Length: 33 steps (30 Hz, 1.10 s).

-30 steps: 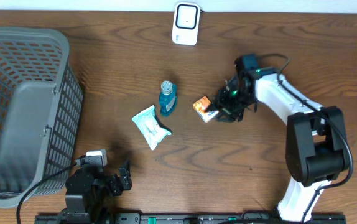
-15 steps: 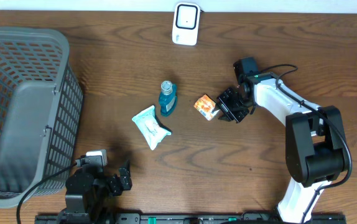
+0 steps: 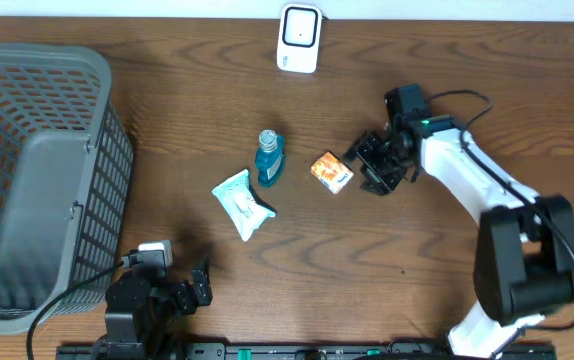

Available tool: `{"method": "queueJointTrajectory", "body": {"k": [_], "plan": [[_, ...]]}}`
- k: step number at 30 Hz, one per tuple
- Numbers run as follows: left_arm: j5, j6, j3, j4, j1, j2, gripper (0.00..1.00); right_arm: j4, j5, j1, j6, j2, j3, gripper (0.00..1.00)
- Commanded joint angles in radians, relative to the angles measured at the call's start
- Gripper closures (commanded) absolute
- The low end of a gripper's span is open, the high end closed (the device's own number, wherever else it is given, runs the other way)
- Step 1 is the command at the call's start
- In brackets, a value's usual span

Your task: Scan the item barcode

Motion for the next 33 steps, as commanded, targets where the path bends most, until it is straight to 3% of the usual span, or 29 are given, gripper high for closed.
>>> {"method": "queueJointTrajectory", "body": {"k": [1, 3, 4, 8, 18, 20, 23, 30, 33], "plan": [[0.012, -0.001, -0.007, -0.034, 0.003, -0.002, 0.01, 0.017, 0.097, 0.03, -0.013, 0.008, -0.004, 0.14], [0.012, -0.001, -0.007, -0.034, 0.003, -0.002, 0.01, 0.03, 0.096, 0.047, -0.013, 0.032, -0.005, 0.21], [0.012, -0.001, -0.007, -0.034, 0.003, -0.002, 0.01, 0.045, 0.101, 0.061, -0.012, 0.057, -0.005, 0.32], [0.012, -0.001, -0.007, -0.034, 0.003, -0.002, 0.01, 0.095, 0.118, 0.077, -0.005, 0.115, -0.005, 0.56], [0.013, -0.001, -0.007, -0.034, 0.003, -0.002, 0.01, 0.122, 0.191, 0.086, 0.055, 0.199, -0.007, 0.56], [0.012, -0.001, -0.007, -0.034, 0.003, -0.002, 0.01, 0.129, 0.192, 0.093, 0.055, 0.227, -0.007, 0.69], [0.012, -0.001, -0.007, -0.034, 0.003, -0.002, 0.01, 0.123, 0.192, 0.109, 0.047, 0.266, -0.007, 0.98], [0.012, -0.001, -0.007, -0.034, 0.003, -0.002, 0.01, 0.047, 0.158, 0.121, -0.003, 0.288, -0.009, 0.99], [0.012, -0.001, -0.007, -0.034, 0.003, -0.002, 0.01, -0.005, 0.007, 0.089, -0.077, 0.25, -0.008, 0.99]]}}
